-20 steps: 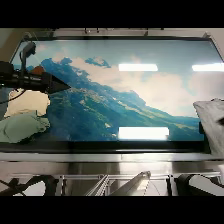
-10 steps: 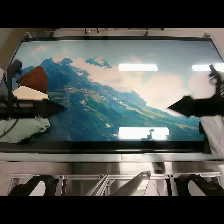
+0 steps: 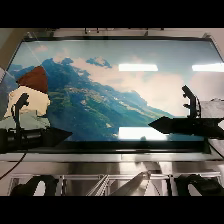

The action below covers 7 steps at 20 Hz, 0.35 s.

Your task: Fold the shirts.

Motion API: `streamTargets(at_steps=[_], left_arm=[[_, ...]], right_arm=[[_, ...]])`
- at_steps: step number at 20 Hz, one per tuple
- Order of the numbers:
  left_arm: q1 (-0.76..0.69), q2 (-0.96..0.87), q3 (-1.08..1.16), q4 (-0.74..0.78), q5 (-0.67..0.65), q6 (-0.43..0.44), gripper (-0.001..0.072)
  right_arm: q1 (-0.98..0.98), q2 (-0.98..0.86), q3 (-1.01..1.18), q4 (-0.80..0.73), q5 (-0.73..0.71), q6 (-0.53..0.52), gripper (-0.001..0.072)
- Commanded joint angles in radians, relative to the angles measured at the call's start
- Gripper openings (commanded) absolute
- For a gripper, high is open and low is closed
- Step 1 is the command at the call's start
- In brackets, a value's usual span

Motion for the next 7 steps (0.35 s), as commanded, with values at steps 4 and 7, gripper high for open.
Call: streamTargets(at_steps=[4,7], left_arm=[[0.001,0.071,-0.014,0.000,0.029,-0.030,0.0014],[0.001,0.070,-0.014,0.000,0.031,-0.045,0.0014]], right_arm=[[0.008,0.004,-0.008,0.030,-0.004,-0.003,0.0012],[0.008,0.004,-0.008,0.030,-0.004,-0.004,0.0012]])
